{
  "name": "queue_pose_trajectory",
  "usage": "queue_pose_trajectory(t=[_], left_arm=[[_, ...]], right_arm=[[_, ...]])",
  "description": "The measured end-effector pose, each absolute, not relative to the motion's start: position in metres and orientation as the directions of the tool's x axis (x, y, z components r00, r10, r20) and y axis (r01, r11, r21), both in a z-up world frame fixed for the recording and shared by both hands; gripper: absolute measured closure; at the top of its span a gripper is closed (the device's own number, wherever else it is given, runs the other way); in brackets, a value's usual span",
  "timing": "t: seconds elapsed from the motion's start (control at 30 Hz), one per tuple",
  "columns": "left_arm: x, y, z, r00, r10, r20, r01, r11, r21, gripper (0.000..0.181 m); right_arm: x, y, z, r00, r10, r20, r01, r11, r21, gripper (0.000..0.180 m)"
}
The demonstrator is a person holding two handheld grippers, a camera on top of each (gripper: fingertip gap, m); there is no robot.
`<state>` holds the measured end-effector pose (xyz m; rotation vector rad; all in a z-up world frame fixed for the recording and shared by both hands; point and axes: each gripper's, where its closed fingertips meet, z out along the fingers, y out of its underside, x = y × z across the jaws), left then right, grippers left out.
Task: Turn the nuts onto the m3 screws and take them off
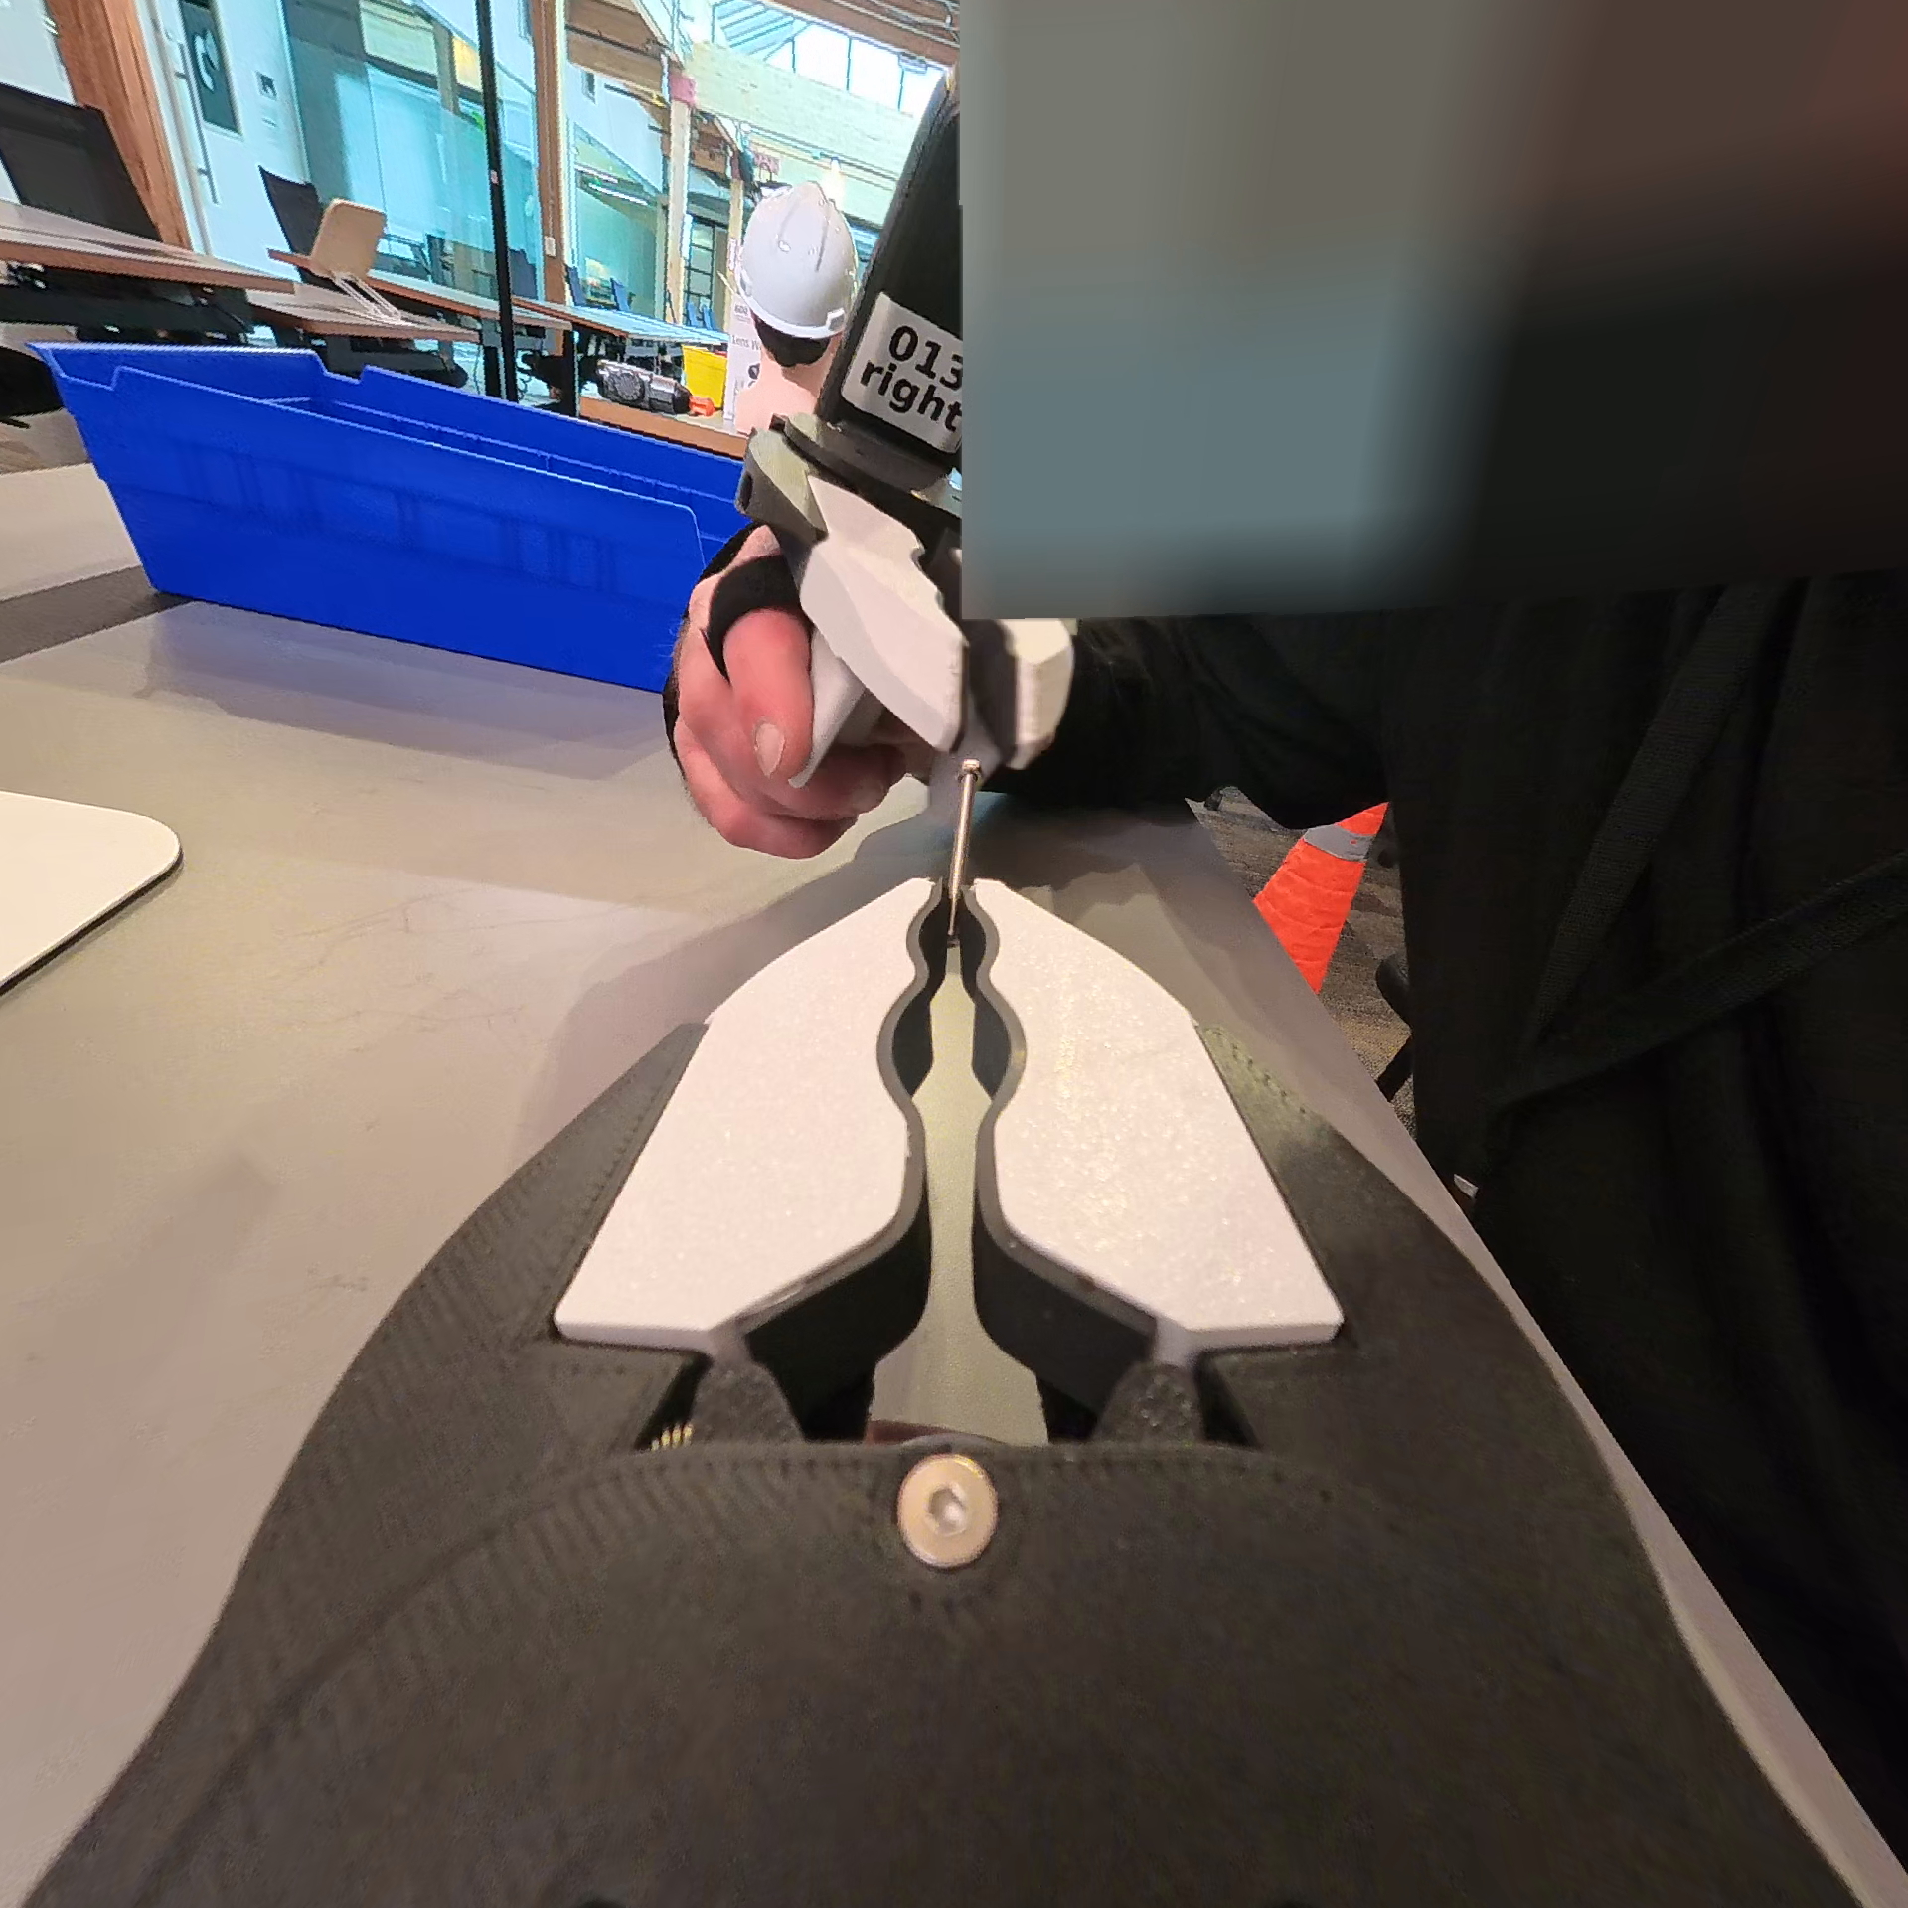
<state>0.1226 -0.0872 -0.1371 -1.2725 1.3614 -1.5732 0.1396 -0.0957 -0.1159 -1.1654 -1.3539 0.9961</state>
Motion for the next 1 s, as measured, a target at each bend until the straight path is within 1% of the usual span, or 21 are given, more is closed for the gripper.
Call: queue_pose_trajectory(t=[0.1,0.3,0.4,0.63,0.87,1.0], left_arm=[[0.122,-0.087,-0.137,-0.285,-0.93,0.233,-0.096,-0.214,-0.972,0.179],[0.123,-0.089,-0.138,-0.283,-0.931,0.228,-0.111,-0.205,-0.973,0.179],[0.124,-0.09,-0.14,-0.284,-0.931,0.228,-0.12,-0.202,-0.972,0.179],[0.125,-0.091,-0.141,-0.288,-0.929,0.232,-0.127,-0.203,-0.971,0.179],[0.125,-0.091,-0.141,-0.288,-0.928,0.236,-0.124,-0.208,-0.97,0.179],[0.125,-0.09,-0.139,-0.288,-0.925,0.248,-0.113,-0.224,-0.968,0.179]], right_arm=[[0.14,-0.096,-0.116,0.011,0.981,0.191,0.132,0.188,-0.973,0.163],[0.136,-0.096,-0.127,0.012,0.971,0.237,0.22,0.229,-0.948,0.161],[0.133,-0.095,-0.131,0.018,0.963,0.269,0.257,0.256,-0.932,0.164],[0.133,-0.094,-0.13,0.031,0.958,0.285,0.262,0.267,-0.927,0.173],[0.133,-0.094,-0.13,0.034,0.955,0.295,0.262,0.276,-0.925,0.174],[0.133,-0.093,-0.128,0.051,0.942,0.33,0.265,0.306,-0.914,0.174]])
